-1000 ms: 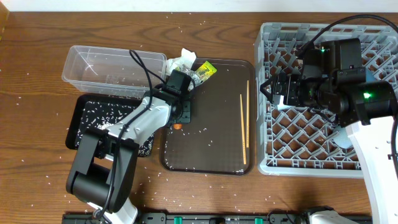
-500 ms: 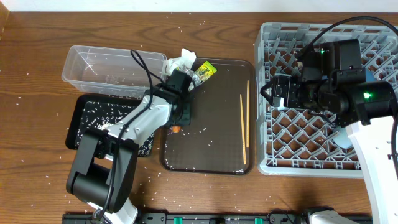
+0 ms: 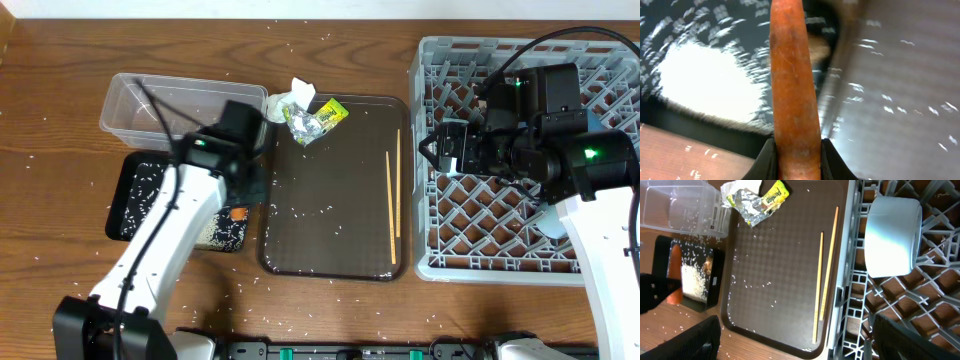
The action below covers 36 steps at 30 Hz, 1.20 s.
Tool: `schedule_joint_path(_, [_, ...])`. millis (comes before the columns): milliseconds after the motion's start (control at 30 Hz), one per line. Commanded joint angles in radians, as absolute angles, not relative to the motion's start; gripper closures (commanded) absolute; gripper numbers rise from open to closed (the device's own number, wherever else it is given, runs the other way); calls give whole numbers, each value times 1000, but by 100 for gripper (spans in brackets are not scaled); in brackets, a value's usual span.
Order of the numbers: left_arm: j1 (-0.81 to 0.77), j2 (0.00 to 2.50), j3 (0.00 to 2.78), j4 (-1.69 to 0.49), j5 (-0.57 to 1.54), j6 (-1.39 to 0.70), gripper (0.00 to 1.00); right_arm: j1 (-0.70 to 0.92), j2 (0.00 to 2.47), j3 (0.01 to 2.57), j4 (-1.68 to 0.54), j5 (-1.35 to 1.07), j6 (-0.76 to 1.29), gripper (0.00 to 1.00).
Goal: Sort waste into correct bins and load items into the dishwasher rack
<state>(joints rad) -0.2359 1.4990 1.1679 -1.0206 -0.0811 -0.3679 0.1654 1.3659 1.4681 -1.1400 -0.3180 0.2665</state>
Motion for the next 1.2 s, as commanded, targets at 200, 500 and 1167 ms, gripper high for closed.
schedule_joint_path(200, [-63,1515,976,-890,-139,-805,90,171,1369,1477,-1141,-314,253,11])
schedule_joint_path(500, [-51,1504,983,-789,-25,-794,64,171,1369,1477,-1145,-315,253,11])
schedule_joint_path(1167, [-301,1486,1145,-392,159,29,18,171,1369,1477,-1145,-314,231,9])
